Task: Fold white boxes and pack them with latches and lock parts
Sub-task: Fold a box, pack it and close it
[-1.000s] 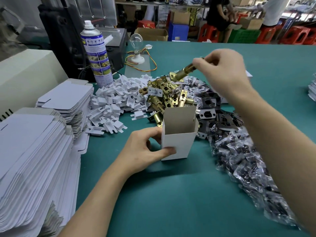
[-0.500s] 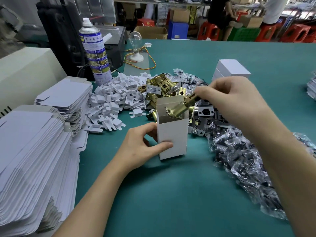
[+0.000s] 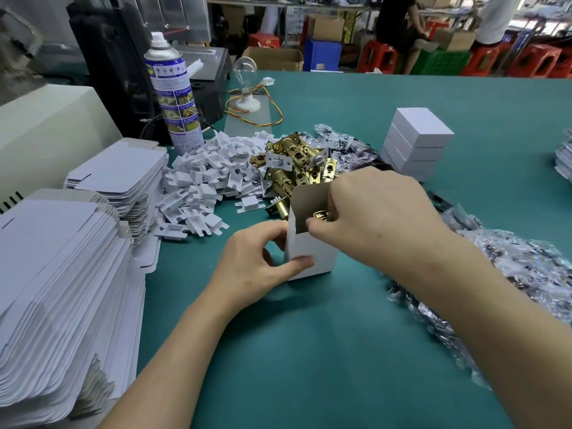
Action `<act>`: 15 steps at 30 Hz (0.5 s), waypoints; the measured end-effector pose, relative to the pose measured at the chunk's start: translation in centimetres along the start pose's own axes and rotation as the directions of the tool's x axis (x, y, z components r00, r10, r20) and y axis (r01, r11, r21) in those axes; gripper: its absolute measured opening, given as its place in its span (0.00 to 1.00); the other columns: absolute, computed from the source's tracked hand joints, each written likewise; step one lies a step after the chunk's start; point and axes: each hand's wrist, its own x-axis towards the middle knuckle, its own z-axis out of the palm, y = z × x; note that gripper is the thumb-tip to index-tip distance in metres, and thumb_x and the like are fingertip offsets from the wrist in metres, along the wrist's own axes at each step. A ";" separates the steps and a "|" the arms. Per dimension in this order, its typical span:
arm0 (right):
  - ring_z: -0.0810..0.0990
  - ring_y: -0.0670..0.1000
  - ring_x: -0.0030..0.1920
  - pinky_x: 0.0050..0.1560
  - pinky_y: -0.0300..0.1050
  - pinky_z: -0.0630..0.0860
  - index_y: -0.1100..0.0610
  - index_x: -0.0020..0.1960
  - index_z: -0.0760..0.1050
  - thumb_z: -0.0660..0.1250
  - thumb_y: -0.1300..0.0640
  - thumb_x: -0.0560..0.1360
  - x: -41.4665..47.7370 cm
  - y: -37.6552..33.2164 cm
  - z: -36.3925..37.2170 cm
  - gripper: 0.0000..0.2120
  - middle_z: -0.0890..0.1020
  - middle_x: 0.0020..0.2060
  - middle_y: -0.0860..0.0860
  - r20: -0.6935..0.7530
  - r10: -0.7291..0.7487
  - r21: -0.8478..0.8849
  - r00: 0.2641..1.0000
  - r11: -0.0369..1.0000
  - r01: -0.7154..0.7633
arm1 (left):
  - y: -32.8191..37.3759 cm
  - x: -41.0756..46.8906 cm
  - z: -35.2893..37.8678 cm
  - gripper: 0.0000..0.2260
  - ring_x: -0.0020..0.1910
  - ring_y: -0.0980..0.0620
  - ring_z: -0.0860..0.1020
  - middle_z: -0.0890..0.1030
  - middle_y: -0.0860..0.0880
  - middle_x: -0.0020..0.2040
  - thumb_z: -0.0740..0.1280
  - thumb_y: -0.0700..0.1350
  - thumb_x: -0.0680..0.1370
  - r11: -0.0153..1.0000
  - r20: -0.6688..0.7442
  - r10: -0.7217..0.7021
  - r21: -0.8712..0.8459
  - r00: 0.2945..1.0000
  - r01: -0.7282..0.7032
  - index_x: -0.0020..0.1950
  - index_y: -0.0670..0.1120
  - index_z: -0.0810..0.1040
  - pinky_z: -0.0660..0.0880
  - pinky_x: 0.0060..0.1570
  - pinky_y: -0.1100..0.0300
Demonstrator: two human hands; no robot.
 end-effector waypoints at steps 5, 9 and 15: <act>0.66 0.48 0.28 0.29 0.41 0.56 0.55 0.32 0.65 0.67 0.46 0.73 0.4 0.9 -0.7 0.19 0.70 0.29 0.49 0.047 0.060 -0.046 0.997 0.997 -0.058 | 0.0 0.0 0.0 0.11 0.49 0.50 0.81 0.83 0.59 0.47 0.78 0.56 0.73 1.000 0.008 0.015 -0.009 1.000 -0.015 0.52 0.63 0.81 0.80 0.39 0.48; 0.64 0.48 0.29 0.29 0.42 0.55 0.55 0.33 0.64 0.67 0.43 0.75 0.7 0.8 -0.5 0.21 0.68 0.30 0.49 0.077 0.056 -0.052 0.995 0.997 -0.052 | -0.2 0.1 0.1 0.10 0.49 0.51 0.81 0.84 0.59 0.48 0.78 0.55 0.73 1.000 0.011 0.019 -0.014 1.000 -0.019 0.51 0.62 0.81 0.80 0.39 0.49; 0.70 0.53 0.33 0.31 0.44 0.60 0.54 0.37 0.69 0.63 0.41 0.80 0.1 0.5 -1.2 0.20 0.70 0.33 0.49 0.054 0.069 0.000 0.996 0.998 -0.070 | -0.2 0.1 0.1 0.11 0.49 0.53 0.81 0.84 0.59 0.49 0.78 0.55 0.73 0.999 0.020 -0.005 -0.038 1.000 0.006 0.54 0.61 0.83 0.81 0.38 0.50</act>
